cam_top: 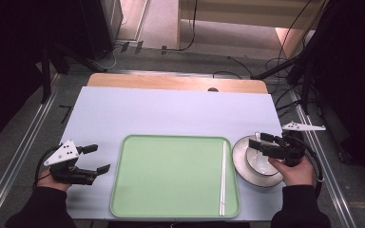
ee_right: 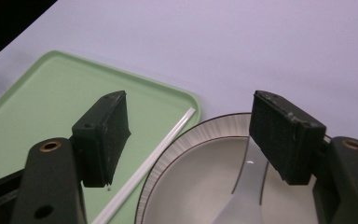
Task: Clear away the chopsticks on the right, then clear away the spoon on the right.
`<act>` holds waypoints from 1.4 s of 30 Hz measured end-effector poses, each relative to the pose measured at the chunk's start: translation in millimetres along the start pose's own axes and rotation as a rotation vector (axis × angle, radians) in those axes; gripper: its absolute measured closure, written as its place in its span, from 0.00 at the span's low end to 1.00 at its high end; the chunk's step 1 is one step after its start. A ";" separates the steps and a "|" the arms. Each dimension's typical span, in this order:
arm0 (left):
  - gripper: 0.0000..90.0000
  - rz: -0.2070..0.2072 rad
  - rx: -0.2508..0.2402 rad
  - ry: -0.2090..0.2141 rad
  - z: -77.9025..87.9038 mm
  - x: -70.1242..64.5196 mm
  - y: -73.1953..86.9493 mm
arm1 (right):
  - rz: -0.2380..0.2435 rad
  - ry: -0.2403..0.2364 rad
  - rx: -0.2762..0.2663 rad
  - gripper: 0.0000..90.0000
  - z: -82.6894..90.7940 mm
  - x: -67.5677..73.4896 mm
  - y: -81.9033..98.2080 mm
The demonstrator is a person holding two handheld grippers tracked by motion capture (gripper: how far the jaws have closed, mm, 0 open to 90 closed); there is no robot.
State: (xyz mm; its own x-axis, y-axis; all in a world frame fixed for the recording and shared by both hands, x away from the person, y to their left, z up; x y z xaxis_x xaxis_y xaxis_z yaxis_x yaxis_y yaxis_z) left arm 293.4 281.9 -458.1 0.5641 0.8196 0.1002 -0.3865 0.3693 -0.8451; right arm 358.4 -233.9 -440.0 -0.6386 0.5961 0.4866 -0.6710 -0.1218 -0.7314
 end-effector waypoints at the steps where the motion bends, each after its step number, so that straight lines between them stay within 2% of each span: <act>1: 0.17 0.000 0.000 0.000 0.1 0.3 0.2 | 0.001 0.005 -0.002 0.32 0.9 -2.0 -0.1; 15: 0.17 0.001 0.002 -0.002 -0.3 1.1 1.1 | -0.046 0.072 -0.018 0.40 2.8 -36.7 -4.9; 23: 0.17 -0.001 0.004 -0.002 -1.0 0.1 0.6 | -0.089 0.068 0.012 0.49 -10.2 -50.5 -1.3; 32: 0.17 -0.003 0.002 0.001 -1.1 -0.1 0.3 | -0.115 0.063 0.042 0.60 -18.7 -52.9 3.2; 33: 0.17 -0.004 0.002 0.001 -0.9 -0.1 0.2 | -0.123 0.061 0.049 0.65 -19.5 -53.6 4.7; 34: 0.17 -0.004 0.001 0.001 -0.9 -0.1 0.3 | -0.128 0.061 0.052 0.66 -19.6 -53.7 5.3; 42: 0.17 -0.004 -0.003 0.001 -0.9 -0.2 -0.4 | -0.154 0.052 0.049 0.80 -17.2 -55.1 7.6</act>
State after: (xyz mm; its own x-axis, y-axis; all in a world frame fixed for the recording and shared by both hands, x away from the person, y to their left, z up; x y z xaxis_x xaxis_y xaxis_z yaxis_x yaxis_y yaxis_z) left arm 294.1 281.2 -458.3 0.5663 0.8177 0.1032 -0.3823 0.3716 -0.8461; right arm 394.9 -254.1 -480.6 -0.5071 0.6509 0.5650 -0.7780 -0.0635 -0.6251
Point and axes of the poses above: each handheld gripper's, and its own axes: z roughly backward along the jaws, y roughly out of its underside, x roughly to its left, the point moved 8 cm from there along -z, roughly forward along the jaws, and after that the axes turned 15 degrees about -y, right-handed, at the moved point
